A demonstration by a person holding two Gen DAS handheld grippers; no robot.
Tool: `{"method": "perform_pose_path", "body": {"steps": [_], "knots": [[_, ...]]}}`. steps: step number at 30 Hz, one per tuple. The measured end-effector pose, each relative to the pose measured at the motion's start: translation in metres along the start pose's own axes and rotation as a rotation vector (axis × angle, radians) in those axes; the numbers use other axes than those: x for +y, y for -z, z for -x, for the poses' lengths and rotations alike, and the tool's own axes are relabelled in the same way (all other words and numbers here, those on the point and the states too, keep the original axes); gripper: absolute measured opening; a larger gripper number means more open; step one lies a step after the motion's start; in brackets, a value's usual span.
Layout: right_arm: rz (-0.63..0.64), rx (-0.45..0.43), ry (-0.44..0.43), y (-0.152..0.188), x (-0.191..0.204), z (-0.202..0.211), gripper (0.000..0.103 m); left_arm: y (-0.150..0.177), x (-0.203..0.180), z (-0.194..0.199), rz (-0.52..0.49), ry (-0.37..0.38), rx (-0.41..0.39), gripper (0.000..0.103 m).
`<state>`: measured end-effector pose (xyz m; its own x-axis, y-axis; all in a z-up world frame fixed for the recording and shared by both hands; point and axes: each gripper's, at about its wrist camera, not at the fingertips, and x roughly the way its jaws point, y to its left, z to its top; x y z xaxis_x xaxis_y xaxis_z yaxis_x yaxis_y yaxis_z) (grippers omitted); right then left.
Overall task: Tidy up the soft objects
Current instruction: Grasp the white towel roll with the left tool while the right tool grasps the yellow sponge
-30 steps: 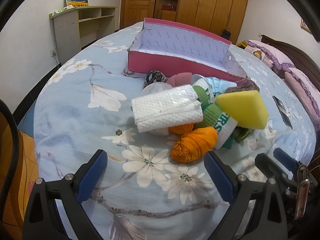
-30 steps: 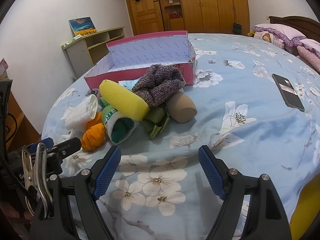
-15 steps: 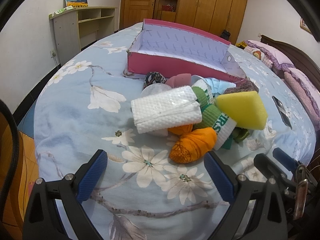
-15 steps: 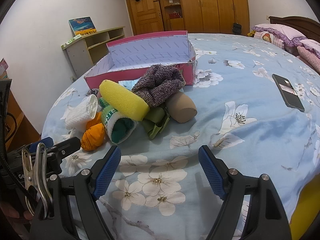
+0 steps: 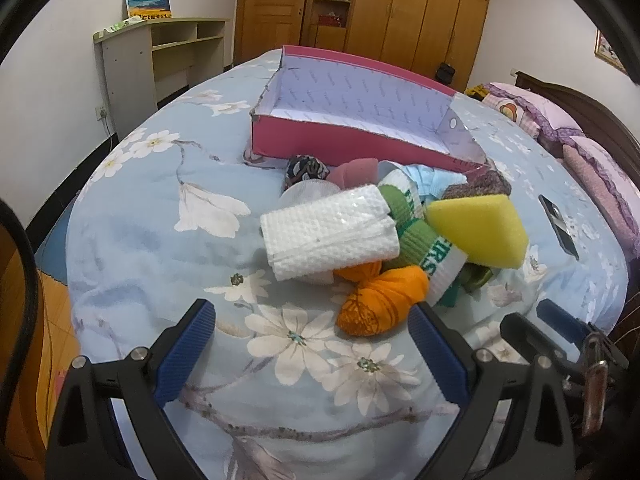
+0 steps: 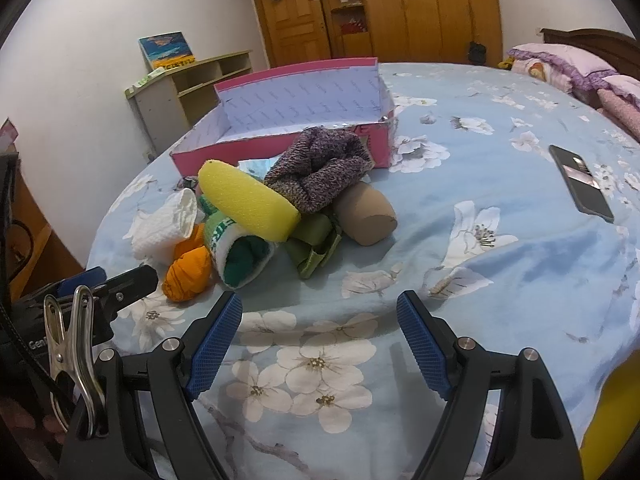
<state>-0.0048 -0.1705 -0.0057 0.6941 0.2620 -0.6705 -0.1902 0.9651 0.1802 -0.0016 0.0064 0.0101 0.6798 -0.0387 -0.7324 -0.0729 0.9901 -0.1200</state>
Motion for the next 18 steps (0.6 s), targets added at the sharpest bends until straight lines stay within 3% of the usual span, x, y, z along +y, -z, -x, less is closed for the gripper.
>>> {"method": "perform_pose_path", "body": {"steps": [12, 18], "knots": [[0.058, 0.055, -0.026, -0.007, 0.002, -0.006, 0.082, -0.017, 0.011, -0.006, -0.034, -0.011, -0.024, 0.094], [0.103, 0.050, -0.039, -0.010, 0.009, -0.004, 0.082, -0.025, 0.004, -0.015, -0.156, -0.023, -0.020, 0.091]]}}
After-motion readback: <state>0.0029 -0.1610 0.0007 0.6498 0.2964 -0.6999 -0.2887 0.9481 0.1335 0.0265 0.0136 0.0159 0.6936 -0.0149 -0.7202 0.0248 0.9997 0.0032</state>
